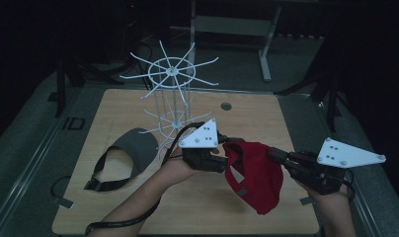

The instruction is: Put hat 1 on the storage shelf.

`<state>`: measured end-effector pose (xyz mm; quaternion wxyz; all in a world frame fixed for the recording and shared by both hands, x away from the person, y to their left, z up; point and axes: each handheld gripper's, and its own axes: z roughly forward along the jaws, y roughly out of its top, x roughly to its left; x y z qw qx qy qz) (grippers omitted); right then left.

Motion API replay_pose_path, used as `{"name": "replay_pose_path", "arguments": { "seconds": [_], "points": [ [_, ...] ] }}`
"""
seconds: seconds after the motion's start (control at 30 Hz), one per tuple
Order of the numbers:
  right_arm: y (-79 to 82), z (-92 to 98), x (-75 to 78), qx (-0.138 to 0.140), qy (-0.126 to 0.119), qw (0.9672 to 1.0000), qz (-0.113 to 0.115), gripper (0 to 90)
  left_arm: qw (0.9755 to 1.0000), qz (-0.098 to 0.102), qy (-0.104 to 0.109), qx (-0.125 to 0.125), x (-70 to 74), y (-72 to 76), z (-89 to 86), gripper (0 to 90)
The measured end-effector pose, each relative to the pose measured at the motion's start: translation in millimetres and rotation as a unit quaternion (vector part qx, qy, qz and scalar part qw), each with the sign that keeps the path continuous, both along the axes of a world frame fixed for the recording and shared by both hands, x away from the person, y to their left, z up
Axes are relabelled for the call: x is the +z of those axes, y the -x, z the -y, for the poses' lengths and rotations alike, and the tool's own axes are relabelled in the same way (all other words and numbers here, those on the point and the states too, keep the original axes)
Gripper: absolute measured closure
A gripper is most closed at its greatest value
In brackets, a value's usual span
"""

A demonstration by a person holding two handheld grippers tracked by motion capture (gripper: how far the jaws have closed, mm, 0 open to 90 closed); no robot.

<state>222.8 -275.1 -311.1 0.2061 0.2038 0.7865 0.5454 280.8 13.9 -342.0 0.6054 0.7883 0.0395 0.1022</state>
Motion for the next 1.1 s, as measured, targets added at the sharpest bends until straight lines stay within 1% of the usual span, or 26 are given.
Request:
{"name": "replay_pose_path", "arguments": {
  "seconds": [0.03, 0.1, 0.2, 0.33, 0.4, 0.53, 0.63, 0.7, 0.73, 0.77, 0.87, 1.0, 1.1],
  "points": [
    [0.2, 0.3, 0.3, 0.0, 0.002, 1.0, 0.001, 88.6, 1.0, 0.0, 0.001, 0.002, -0.1, 0.5, -0.6, 52.7],
    [-0.3, 1.7, 0.7, -0.003, 0.0, 1.0, 0.001, 88.6, 0.9998, 0.007, -0.005, 0.016, 0.5, 1.7, -2.0, 48.8],
    [-1.0, 4.1, 1.2, -0.006, -0.005, 1.0, -0.001, 88.6, 0.9997, 0.006, -0.005, 0.023, 0.1, 2.6, -6.7, 46.0],
    [-0.9, 6.0, 2.4, -0.01, -0.01, 0.9999, -0.002, 88.6, 0.9995, 0.003, -0.002, 0.031, -2.2, 4.4, -14.2, 44.9],
    [-0.9, 6.1, 2.9, -0.011, -0.008, 0.9999, -0.001, 88.6, 0.9993, 0.004, -0.002, 0.038, -4.0, 5.7, -18.2, 44.9],
    [-1.8, 8.0, 3.9, -0.016, -0.014, 0.9998, -0.004, 88.6, 0.9986, -0.003, 0.0, 0.053, -8.3, 6.8, -28.5, 45.6],
    [-2.4, 10.7, 5.2, -0.018, -0.018, 0.9997, -0.005, 88.6, 0.9977, -0.012, 0.01, 0.066, -10.8, 7.5, -38.4, 46.1],
    [-2.7, 11.9, 6.3, -0.02, -0.019, 0.9996, -0.004, 88.6, 0.9972, -0.011, 0.011, 0.074, -12.2, 9.5, -44.1, 46.2],
    [-2.7, 11.9, 6.3, -0.02, -0.019, 0.9996, -0.004, 88.6, 0.9972, -0.011, 0.011, 0.074, -12.2, 9.5, -44.1, 46.2],
    [-3.0, 12.3, 6.9, -0.022, -0.018, 0.9996, -0.005, 88.6, 0.9967, -0.012, 0.014, 0.079, -13.5, 11.0, -48.9, 46.2],
    [-5.2, 13.7, 9.3, -0.031, -0.018, 0.9994, -0.004, 88.6, 0.9961, -0.015, 0.018, 0.085, -15.8, 13.8, -55.8, 46.2],
    [-8.1, 16.1, 13.3, -0.043, -0.018, 0.9989, 0.0, 88.6, 0.9961, -0.011, 0.017, 0.085, -19.6, 21.1, -61.8, 46.2],
    [-10.6, 18.3, 18.2, -0.049, -0.023, 0.9985, 0.003, 88.6, 0.996, -0.01, 0.013, 0.088, -25.8, 27.7, -66.4, 46.1]
  ]
}}
